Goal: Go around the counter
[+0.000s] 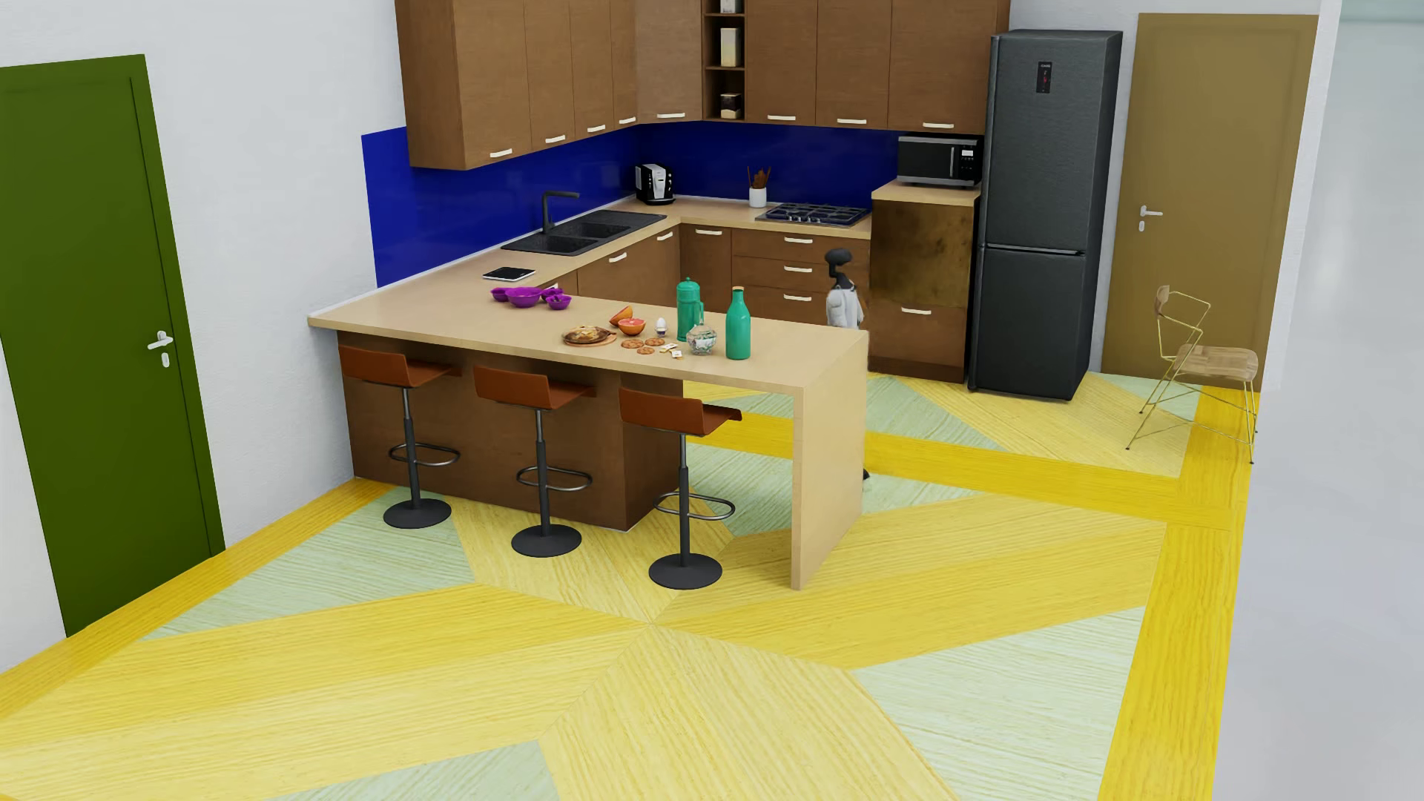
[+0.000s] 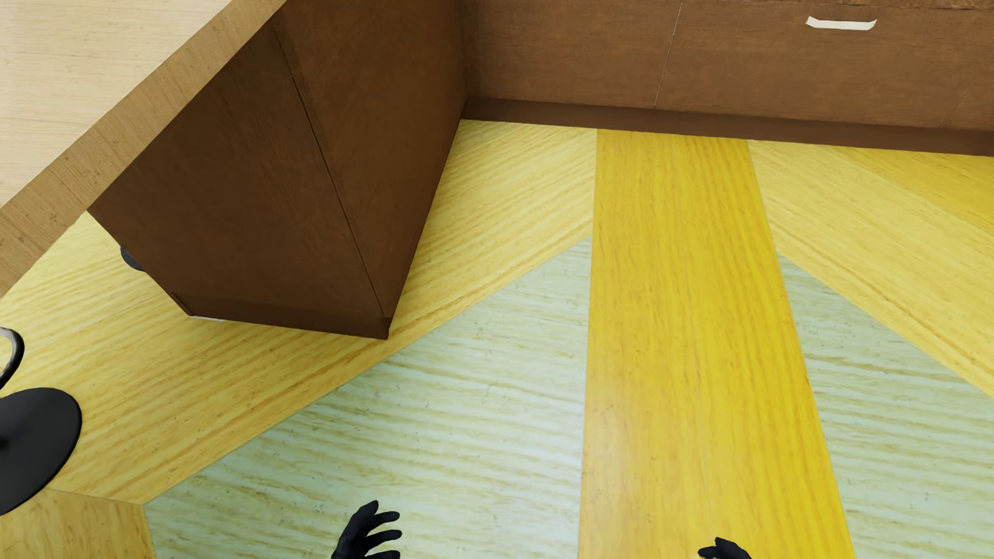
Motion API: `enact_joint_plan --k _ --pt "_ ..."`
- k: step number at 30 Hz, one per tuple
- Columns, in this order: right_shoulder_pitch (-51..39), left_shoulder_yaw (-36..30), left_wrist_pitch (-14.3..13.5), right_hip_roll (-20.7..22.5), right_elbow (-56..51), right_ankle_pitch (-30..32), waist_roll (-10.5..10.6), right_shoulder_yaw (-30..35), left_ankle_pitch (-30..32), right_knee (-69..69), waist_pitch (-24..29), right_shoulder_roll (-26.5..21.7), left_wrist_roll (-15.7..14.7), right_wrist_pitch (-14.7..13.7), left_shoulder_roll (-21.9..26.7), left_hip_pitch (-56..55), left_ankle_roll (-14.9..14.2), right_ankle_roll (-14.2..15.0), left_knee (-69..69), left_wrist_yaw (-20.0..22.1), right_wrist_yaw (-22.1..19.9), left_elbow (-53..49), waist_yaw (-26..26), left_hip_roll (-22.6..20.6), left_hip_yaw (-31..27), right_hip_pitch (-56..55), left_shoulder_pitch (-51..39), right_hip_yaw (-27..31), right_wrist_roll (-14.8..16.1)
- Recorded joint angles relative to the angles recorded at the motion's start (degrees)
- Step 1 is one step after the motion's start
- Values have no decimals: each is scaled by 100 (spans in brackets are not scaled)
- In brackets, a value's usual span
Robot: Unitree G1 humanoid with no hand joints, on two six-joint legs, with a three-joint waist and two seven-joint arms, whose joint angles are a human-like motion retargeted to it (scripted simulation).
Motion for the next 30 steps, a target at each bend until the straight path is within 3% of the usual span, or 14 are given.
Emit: enact_joint_plan --k 3,5,8,9,11,13,15,18,19,21,22,24,27,30 --pt "-1073 161 -54 -109 -817 40 255 230 169 102 123 475 160 927 402 -801 252 214 -348 -817 -548 -254 578 313 700 873 500 -548 610" --pt "-1560 -180 -83 147 -428 2003 174 456 -675 1987 113 866 583 441 661 -33 -64 498 -1343 -583 -750 515 437 145 527 -148 708 55 669" --pt "-571 53 434 445 -621 1267 -304 253 -578 490 292 458 757 -224 406 571 -16 739 -983 216 -668 8 0 -213 180 -1319 499 204 413" --pt "-471 141 606 520 -151 1799 -423 85 82 -326 307 213 735 -501 236 244 51 710 81 410 -598 -328 11 -257 190 -1342 397 127 288" --pt "-949 272 593 823 -25 1276 -110 -279 1637 -252 304 33 892 -311 322 -814 -144 -729 1289 111 -683 -167 185 -137 94 -954 502 143 227" --pt "-1422 597 348 926 -452 1191 274 -22 177 -682 375 311 1447 67 314 -1462 -390 -207 -121 -472 -742 -66 323 125 -281 -484 873 132 284" --pt "-1470 223 175 935 -225 1143 313 361 819 -465 502 708 1998 71 446 -1049 -704 -579 -1688 -959 -484 336 71 401 -237 -311 542 323 234" --pt "-759 172 -354 824 -233 751 -98 130 603 -519 590 446 1670 88 379 -676 -629 -1130 -1779 -926 277 -72 -639 258 -34 -156 -177 262 110" --pt "-623 149 -678 817 -212 759 -237 79 721 -660 583 336 1353 213 334 -621 -632 -919 -1761 -776 420 -119 -708 260 -5 -21 -301 301 103" --pt "-378 115 -1166 811 -386 890 -280 -184 1091 -1169 484 228 720 450 321 -663 139 -168 -1711 -591 401 -192 -666 314 34 315 -313 241 227" --pt "-448 234 -1207 870 -429 1015 -242 -93 906 -1084 420 433 584 570 339 -530 611 -308 -2016 -585 236 -152 -597 365 9 342 -175 207 319" --pt "-778 200 -860 828 -569 997 -209 320 849 -765 238 577 586 812 451 -287 -774 -747 -2488 -595 -95 35 -435 368 -102 244 -87 168 498" --pt "-796 210 -217 702 -482 716 -110 63 873 -1181 74 488 625 629 338 -186 -723 -401 -2604 -441 -215 40 -286 228 -69 543 196 289 658" --pt "-708 216 -91 735 -419 906 73 64 1020 -1455 163 407 772 705 306 -14 -712 -461 -2837 -329 -103 33 -362 262 -27 710 224 324 771"
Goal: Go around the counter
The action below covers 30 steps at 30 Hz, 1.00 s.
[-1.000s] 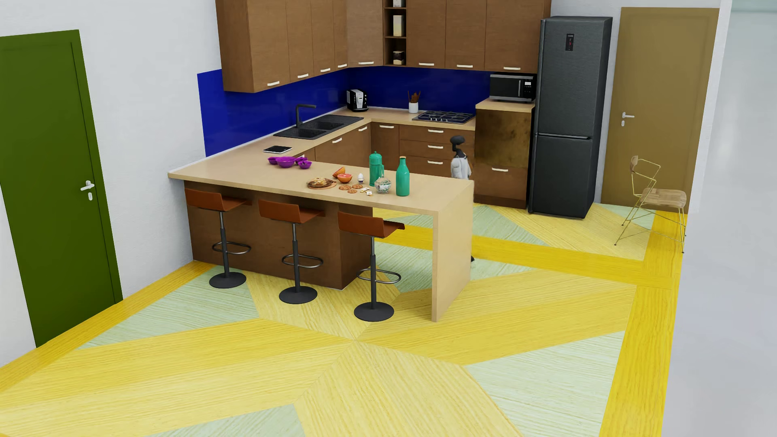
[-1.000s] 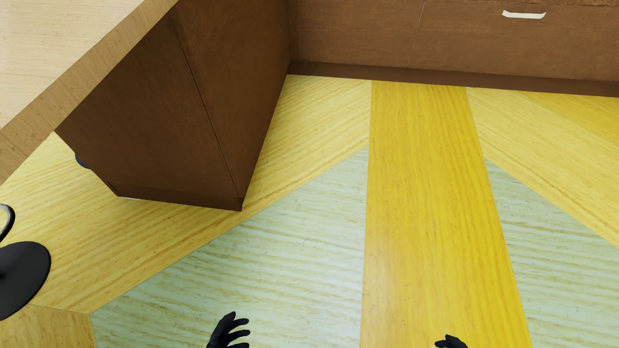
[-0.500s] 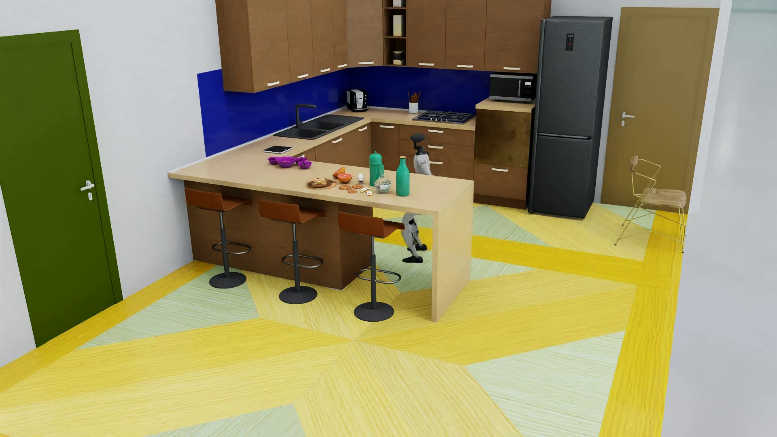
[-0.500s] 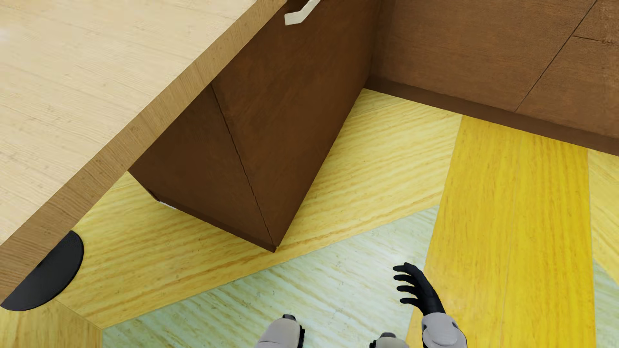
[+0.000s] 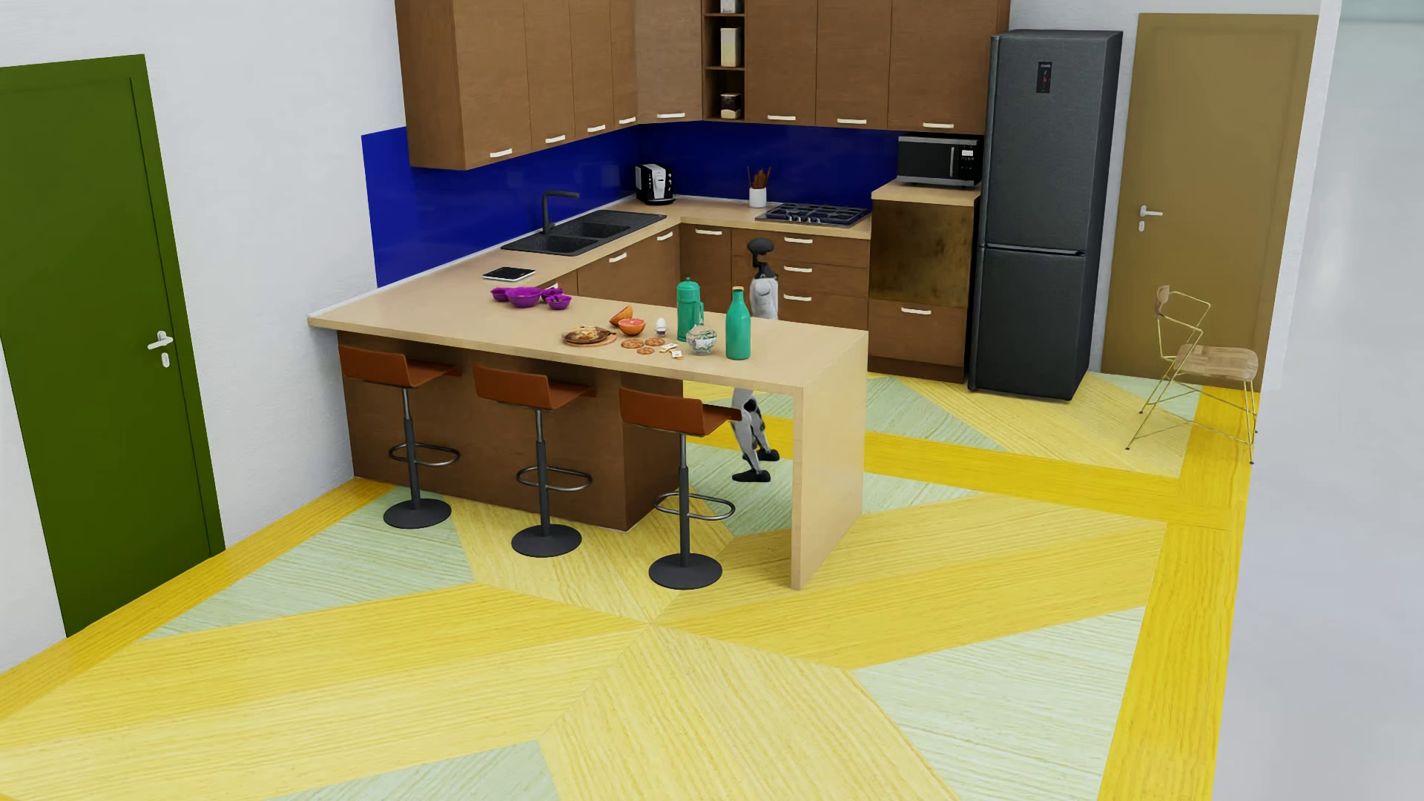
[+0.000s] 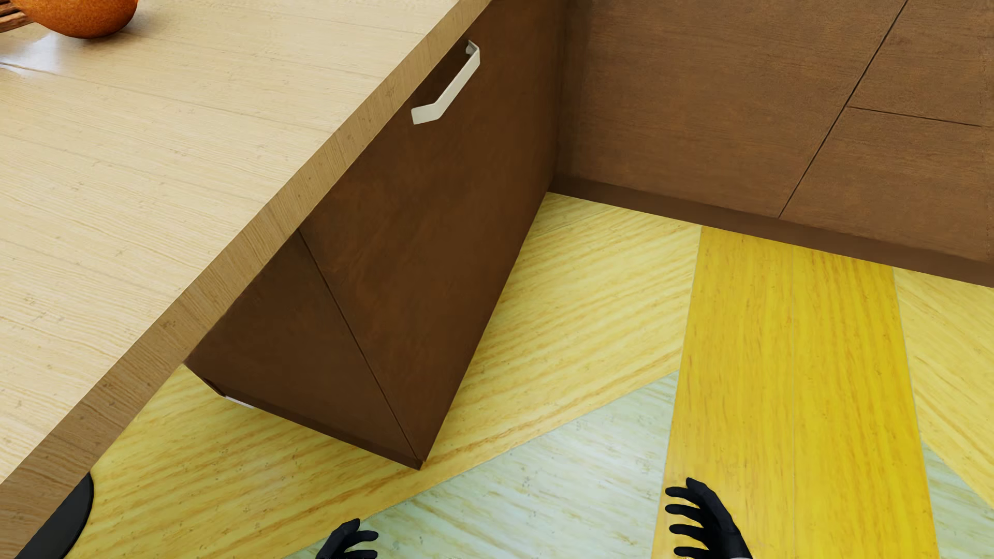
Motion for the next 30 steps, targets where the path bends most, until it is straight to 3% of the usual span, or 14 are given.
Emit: enact_joint_plan --k 2,5,8,12,16,22,25,26,28,30 --pt "124 163 -81 7 -18 79 -18 -80 108 -69 -34 56 -36 -28 56 43 -20 -20 -153 -59 140 56 -1 10 36 -14 -155 32 -36" --pt "40 183 -146 32 -90 65 -14 17 99 -39 -173 -15 -12 -158 -37 16 -52 -52 -108 -190 433 20 50 35 -18 -16 34 -23 -327" --pt "36 52 129 19 -119 29 -20 24 66 1 -240 -29 31 -394 -102 11 -51 -51 -33 -318 585 -7 165 31 -55 18 86 -73 -466" --pt "-2 78 241 69 -74 146 -90 121 133 -97 -133 141 -11 -155 34 6 -50 -44 -75 -273 538 48 59 90 -8 18 2 -36 -212" --pt "91 83 10 77 4 196 -190 -31 186 -120 -99 -79 29 -72 3 -5 -53 -44 -112 -134 561 53 -66 99 5 -5 -109 -25 -316" --pt "-39 129 124 14 -99 214 -138 83 206 -198 -186 145 29 -179 159 -5 -5 2 -162 -350 517 104 -1 45 5 24 116 -39 -299" --pt "69 171 -49 -5 -39 210 -133 -2 212 -193 -147 -42 175 -303 16 39 12 20 -196 -68 482 -9 28 29 55 35 92 8 -346" --pt "55 12 -114 6 -43 209 -90 -26 185 -185 -123 -26 190 -226 -39 42 21 30 -153 7 424 65 8 41 73 46 27 26 -355" --pt "-16 140 -196 61 -138 194 -94 65 129 -135 -107 141 103 -121 -12 34 10 19 -74 2 310 50 -16 95 117 22 73 74 -332" --pt "40 72 -178 77 -56 209 -60 101 105 -196 -194 167 7 -217 -74 3 17 26 -56 -14 282 68 -46 114 101 32 112 54 -314"
